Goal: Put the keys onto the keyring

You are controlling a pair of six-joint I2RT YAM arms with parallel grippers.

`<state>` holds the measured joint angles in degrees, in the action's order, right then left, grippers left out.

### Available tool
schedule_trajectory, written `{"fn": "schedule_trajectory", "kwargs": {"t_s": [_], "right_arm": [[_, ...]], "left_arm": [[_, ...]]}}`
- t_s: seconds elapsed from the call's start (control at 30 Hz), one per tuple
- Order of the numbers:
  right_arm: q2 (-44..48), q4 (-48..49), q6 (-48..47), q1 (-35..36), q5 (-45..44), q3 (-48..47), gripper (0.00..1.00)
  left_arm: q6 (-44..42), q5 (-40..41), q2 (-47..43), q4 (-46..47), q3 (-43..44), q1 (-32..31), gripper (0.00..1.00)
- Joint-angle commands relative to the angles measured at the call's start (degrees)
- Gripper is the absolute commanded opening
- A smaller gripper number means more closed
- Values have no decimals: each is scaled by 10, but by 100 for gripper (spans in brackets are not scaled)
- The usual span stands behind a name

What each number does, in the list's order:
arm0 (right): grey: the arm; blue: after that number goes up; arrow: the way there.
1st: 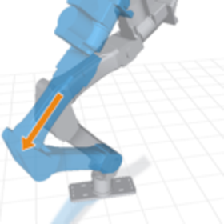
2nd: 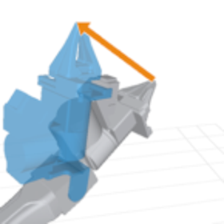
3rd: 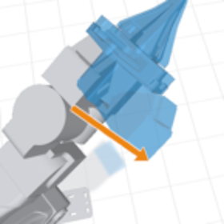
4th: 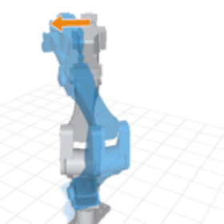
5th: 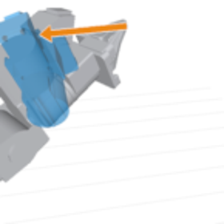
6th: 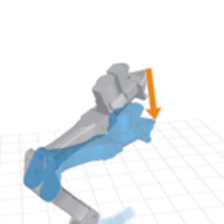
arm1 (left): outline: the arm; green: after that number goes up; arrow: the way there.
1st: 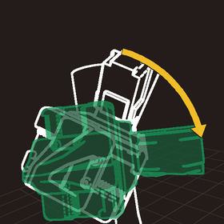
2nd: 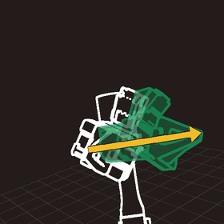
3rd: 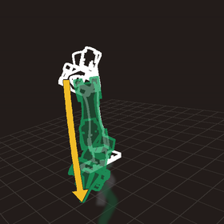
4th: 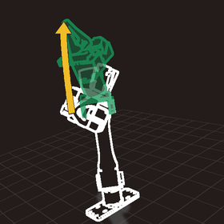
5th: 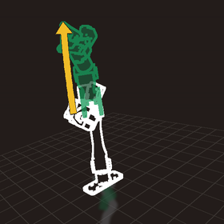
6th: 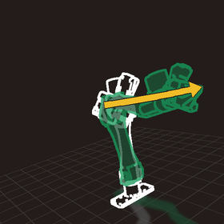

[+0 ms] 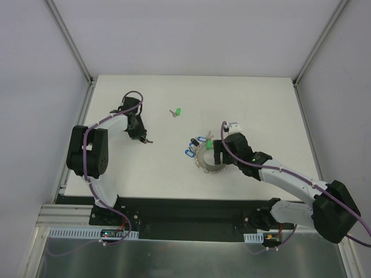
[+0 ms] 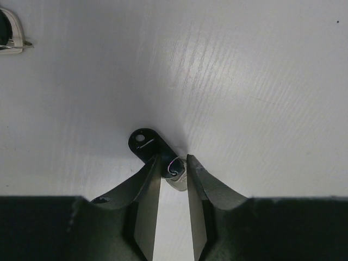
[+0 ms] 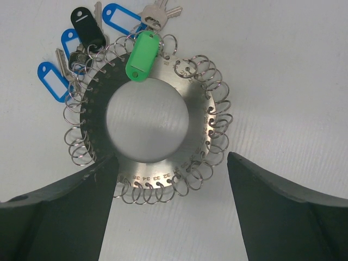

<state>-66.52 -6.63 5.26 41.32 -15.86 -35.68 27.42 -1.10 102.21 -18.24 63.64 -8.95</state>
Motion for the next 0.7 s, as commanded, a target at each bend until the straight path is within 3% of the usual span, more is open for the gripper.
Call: {"fn": "schedule_trajectory", "kwargs": {"t_s": [0.0,0.47,0.67], "right_arm": [[10,17,-7,-3,-11,2,84],[7,17,-4,-5,-8,2,84],[8,17,-4,-6,-6,3,84]], "left_arm": [[-12,-19,11,-3,17,2,25],[-12,-66,-13,-7,3,0,13],[-12,-72,-16,-8,6,-8,13]]}}
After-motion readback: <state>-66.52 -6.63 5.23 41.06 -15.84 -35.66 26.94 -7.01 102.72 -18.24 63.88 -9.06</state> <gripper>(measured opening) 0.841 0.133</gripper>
